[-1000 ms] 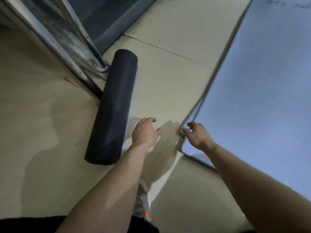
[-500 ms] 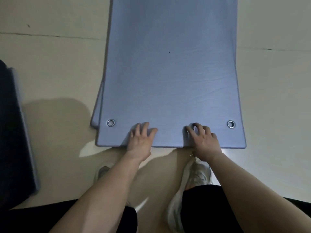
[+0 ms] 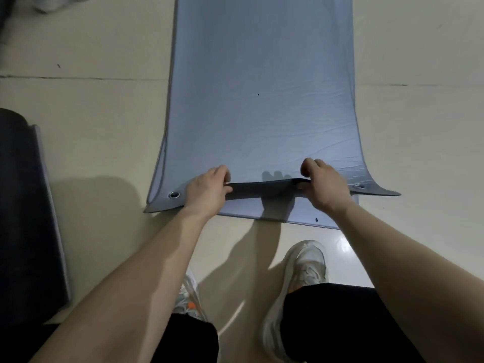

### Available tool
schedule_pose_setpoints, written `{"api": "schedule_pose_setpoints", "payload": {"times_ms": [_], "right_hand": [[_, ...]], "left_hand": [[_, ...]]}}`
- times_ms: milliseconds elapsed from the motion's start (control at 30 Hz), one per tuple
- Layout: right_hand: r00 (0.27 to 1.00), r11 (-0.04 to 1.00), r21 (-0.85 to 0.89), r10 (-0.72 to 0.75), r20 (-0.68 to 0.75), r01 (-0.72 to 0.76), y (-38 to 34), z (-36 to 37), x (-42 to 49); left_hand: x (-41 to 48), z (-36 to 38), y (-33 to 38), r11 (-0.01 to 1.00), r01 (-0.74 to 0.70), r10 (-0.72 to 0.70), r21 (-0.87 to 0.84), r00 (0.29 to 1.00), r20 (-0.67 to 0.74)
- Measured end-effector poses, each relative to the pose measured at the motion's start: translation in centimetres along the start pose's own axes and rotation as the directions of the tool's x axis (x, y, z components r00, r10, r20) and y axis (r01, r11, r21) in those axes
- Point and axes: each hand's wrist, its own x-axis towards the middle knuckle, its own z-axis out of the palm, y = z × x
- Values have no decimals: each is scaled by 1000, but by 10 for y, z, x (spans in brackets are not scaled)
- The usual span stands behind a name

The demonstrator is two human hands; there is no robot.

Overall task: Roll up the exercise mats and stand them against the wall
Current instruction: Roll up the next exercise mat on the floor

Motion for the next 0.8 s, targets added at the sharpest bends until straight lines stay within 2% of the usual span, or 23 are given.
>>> {"api": "schedule_pose_setpoints", "payload": {"times_ms": [67, 133, 233, 300, 333, 400, 467, 533, 633, 700, 800], "right_hand": [[971, 970, -234, -116, -209, 66, -9, 15, 3], [947, 942, -334, -137, -289, 34, -14, 27, 9], [943, 943, -331, -98, -319, -14, -10, 42, 19], [953, 950, -310, -124, -275, 35, 0, 54, 19], [966, 953, -293, -142, -216, 75, 7, 61, 17], [979, 943, -288, -194, -65, 168, 22, 75, 15], [981, 930, -313, -189, 45, 193, 33, 84, 19], [986, 938, -304, -163, 41, 168, 33, 86, 25], [984, 951, -255, -176, 27, 177, 27, 76, 27], [983, 959, -225, -151, 106, 171, 21, 60, 21], [977, 961, -249, -73, 203, 124, 9, 32, 19]], "left_hand": [[4, 7, -2, 983, -75, 112, 169, 969, -222], [14, 14, -3, 960, -80, 167, 268, 933, -319], [30, 26, -2, 968, -68, 159, 242, 913, -377], [32, 40, -8, 972, -104, 181, 213, 906, -383], [28, 47, -12, 975, -128, 186, 184, 921, -343], [19, 57, -23, 976, -160, 182, 147, 972, -149], [17, 63, -33, 974, -179, 182, 138, 983, -5], [22, 63, -36, 978, -171, 166, 119, 985, 46], [22, 59, -34, 970, -200, 197, 140, 980, 37], [16, 48, -32, 971, -198, 197, 132, 980, 24], [16, 20, -28, 978, -128, 105, 164, 984, 143]]}}
